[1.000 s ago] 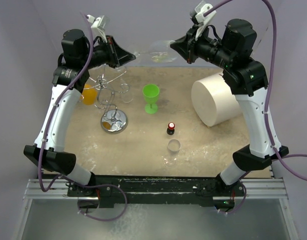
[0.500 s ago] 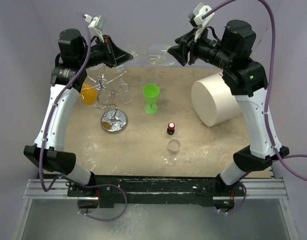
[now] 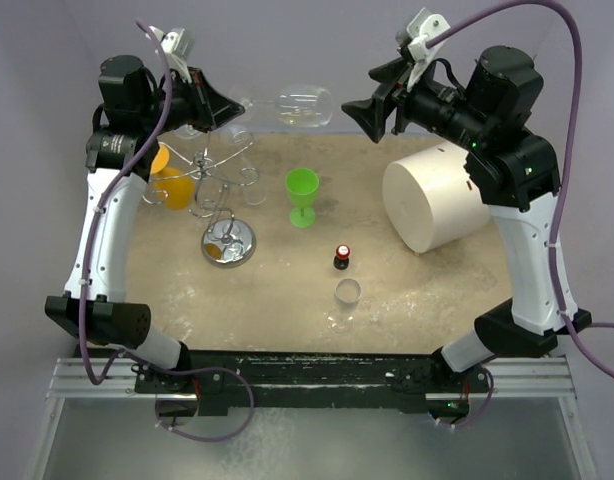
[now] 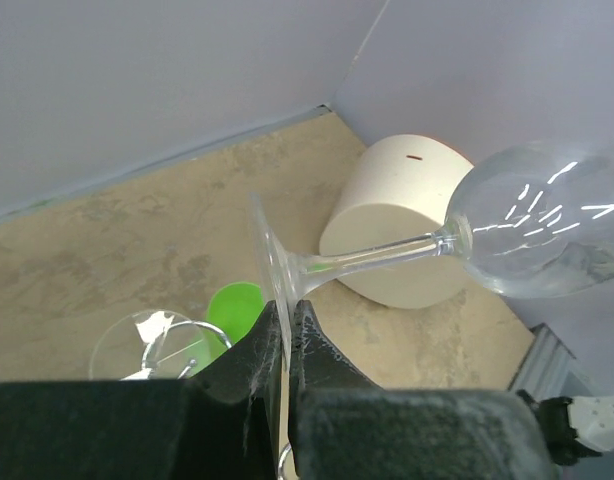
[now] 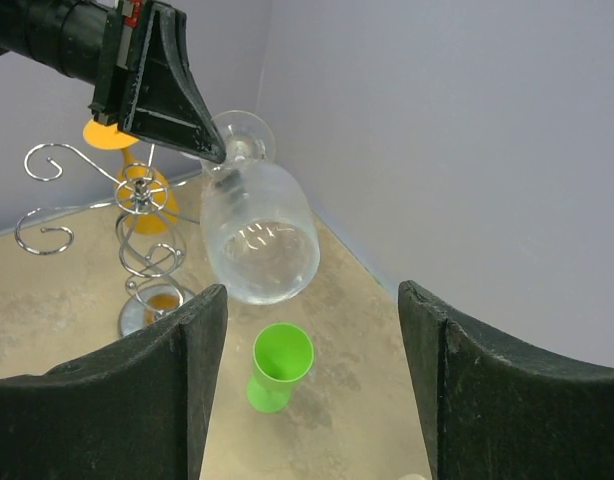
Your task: Place the wine glass upside down on the wine glass rack
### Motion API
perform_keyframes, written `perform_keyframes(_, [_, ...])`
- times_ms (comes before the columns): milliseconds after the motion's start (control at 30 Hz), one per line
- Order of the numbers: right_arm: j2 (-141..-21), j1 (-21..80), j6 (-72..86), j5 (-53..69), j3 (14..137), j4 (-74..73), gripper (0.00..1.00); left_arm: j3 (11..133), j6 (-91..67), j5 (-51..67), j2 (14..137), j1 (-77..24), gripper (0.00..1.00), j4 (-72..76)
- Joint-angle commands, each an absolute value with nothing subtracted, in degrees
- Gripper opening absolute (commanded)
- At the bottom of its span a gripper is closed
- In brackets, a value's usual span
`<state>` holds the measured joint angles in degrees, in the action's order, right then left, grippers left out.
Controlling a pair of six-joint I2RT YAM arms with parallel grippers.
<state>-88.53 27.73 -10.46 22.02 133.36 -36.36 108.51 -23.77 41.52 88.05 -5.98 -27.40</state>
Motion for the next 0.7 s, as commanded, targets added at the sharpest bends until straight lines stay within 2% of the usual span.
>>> perform_keyframes(0, [-86.0,27.3,-11.9,21.8,133.9,-35.8,0.73,114.5,-12.1,35.0,83.2,-5.7,0.00,-31.7])
perform_keyframes(433, [-82.8,22.4,-10.8,24.0,130.3,-34.5,0.77,117.7,22.8,32.1,75.3,-8.0,0.00,-53.1])
perform_keyframes(667, [-80.2,18.7,-9.5,25.6,124.3,-31.4,0.85,116.7,35.3,31.3,70.9,-9.4,0.00,-63.1])
